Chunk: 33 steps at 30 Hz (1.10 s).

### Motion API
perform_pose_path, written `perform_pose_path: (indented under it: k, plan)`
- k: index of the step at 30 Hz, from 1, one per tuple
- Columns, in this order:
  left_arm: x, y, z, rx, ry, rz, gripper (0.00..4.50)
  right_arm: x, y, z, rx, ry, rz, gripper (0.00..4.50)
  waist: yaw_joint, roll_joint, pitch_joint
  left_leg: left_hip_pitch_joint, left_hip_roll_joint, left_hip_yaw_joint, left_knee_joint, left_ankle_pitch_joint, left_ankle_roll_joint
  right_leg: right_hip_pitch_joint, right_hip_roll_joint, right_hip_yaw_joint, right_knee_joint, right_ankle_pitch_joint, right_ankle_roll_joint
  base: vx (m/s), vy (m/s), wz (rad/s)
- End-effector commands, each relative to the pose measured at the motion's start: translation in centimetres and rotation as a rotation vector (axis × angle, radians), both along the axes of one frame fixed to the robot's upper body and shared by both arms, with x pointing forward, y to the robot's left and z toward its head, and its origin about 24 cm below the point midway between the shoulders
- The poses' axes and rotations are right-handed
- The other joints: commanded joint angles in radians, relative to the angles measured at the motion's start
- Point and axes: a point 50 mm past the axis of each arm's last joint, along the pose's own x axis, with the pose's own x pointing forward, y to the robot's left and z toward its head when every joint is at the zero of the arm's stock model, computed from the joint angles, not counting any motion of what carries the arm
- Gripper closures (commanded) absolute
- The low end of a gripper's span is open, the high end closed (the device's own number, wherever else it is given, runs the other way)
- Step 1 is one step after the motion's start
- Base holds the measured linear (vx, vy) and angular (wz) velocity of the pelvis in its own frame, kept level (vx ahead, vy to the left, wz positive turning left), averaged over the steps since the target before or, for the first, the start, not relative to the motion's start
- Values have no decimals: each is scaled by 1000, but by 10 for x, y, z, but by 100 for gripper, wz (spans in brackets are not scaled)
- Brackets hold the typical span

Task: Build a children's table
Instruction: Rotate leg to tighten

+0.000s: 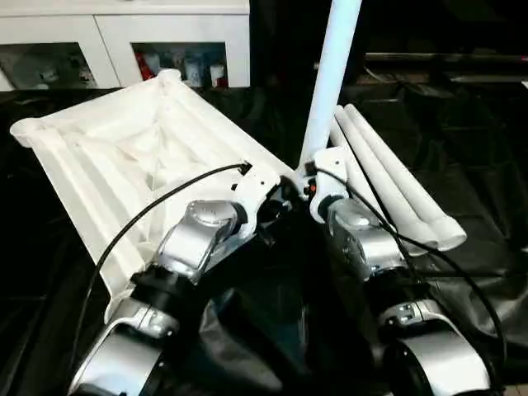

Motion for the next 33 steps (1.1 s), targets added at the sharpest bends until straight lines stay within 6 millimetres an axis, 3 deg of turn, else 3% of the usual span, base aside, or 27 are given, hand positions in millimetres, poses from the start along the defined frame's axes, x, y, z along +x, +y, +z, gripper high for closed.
perform_pose_path:
  k: [1, 2, 4, 6, 8, 11, 15, 22, 23, 32, 33]
  plan:
    - [-12, -4, 5, -68, -27, -146, 450, -7, -7, -1, -33, 3, 117, 32, 5, -8, -85, 26, 59, -31, -71, -287, 25, 43, -53, 36, -64, -286, -197, 0, 0, 0]
    - [-12, -3, 5, -67, -26, -147, 450, -7, -8, 0, -34, 2, 120, 32, 4, -8, -85, 24, 59, -30, -71, -280, 31, 45, -52, 35, -63, -273, -199, 0, 0, 0]
    - [-16, 4, 4, -70, -18, -187, 450, -11, -18, 5, -52, -13, 196, 32, 10, -6, -86, 32, 61, -27, -67, -252, 48, 42, -50, 37, -58, -231, -217, 0, 0, 0]
    - [-19, 11, 5, -67, -21, -227, 450, -15, -28, 10, -71, -18, 263, 32, 10, -5, -86, 30, 59, -28, -66, -239, 55, 47, -49, 35, -56, -218, -230, 0, 0, 0]
    - [-20, 14, 6, -67, -20, -245, 450, -17, -32, 11, -79, -18, 293, 32, 10, -4, -85, 31, 63, -26, -66, -234, 59, 43, -50, 37, -54, -206, -239, 0, 0, 0]
    - [-29, 19, 10, -96, -22, -335, 450, -25, -44, 16, -102, -2, 410, 32, 13, -3, -83, 34, 64, -28, -68, -249, 57, 47, -50, 36, -56, -225, -238, 0, 0, 0]
    - [-42, 27, 12, -95, 18, -461, 450, -36, -53, 18, -104, 33, 536, 32, 18, -2, -78, 36, 67, -29, -71, -284, 45, 42, -52, 38, -60, -278, -233, 0, 0, 0]
    - [-45, 31, 11, -92, 35, -488, 450, -39, -53, 18, -107, 54, 576, 81, 17, -3, -74, 40, 67, -32, -77, -341, 3, 34, -52, 40, -66, -372, -206, 0, 0, 0]
    - [-46, 32, 11, -90, 42, -492, 450, -41, -50, 17, -102, 67, 602, 100, 16, -7, -73, 40, 67, -31, -77, -347, 1, 33, -52, 40, -68, -381, -200, 0, 0, 0]
    - [-47, 34, 10, -83, 49, -485, 450, -44, -44, 13, -88, 79, 615, 157, 18, -5, -77, 35, 65, -31, -74, -304, 12, 36, -54, 41, -63, -336, -208, 0, 0, 0]
    - [-45, 33, 10, -84, 44, -463, 450, -39, -43, 9, -74, 73, 523, 163, 17, -5, -77, 35, 65, -30, -74, -301, 13, 36, -53, 41, -63, -331, -210, 0, 0, 0]
